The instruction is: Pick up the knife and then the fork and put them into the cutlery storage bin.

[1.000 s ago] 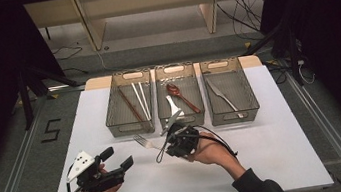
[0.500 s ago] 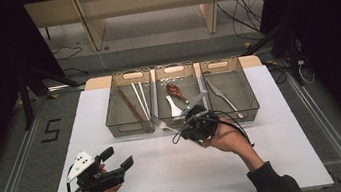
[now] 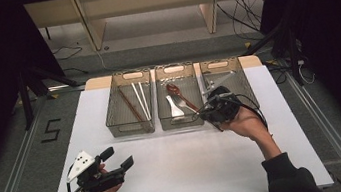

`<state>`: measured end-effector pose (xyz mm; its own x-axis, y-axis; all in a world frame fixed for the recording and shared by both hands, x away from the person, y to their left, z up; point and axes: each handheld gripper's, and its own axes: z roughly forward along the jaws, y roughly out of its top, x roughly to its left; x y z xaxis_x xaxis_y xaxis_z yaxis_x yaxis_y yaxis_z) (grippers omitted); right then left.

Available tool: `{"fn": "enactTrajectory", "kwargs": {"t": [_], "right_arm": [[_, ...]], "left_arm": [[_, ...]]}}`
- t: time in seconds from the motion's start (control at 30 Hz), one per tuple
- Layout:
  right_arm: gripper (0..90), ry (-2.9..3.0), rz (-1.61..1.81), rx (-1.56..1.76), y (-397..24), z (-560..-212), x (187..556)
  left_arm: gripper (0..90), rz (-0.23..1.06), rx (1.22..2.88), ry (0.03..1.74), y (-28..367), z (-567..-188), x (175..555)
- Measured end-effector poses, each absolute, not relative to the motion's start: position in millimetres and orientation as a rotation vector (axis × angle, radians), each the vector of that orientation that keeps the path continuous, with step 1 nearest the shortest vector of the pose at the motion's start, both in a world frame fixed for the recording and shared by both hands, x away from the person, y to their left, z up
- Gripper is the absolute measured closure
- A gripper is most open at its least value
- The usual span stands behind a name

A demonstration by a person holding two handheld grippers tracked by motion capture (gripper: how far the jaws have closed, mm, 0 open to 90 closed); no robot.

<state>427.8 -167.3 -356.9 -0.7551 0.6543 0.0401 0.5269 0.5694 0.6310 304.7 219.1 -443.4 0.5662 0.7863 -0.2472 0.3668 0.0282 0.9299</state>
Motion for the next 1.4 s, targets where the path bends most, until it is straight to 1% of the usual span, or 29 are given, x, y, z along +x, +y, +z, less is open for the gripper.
{"fn": "enactTrajectory", "kwargs": {"t": [0.5,0.77,1.4], "right_arm": [[83.2,2.498,0.948,1.148,-204,-349,450],[83.2,2.431,0.896,1.265,-225,-353,471],[83.1,2.341,0.815,1.428,-243,-371,501]], "left_arm": [[15.6,0.427,1.574,1.003,219,-443,305],[15.6,0.426,1.574,1.003,219,-443,305],[15.6,0.423,1.573,1.003,219,-444,305]]}}
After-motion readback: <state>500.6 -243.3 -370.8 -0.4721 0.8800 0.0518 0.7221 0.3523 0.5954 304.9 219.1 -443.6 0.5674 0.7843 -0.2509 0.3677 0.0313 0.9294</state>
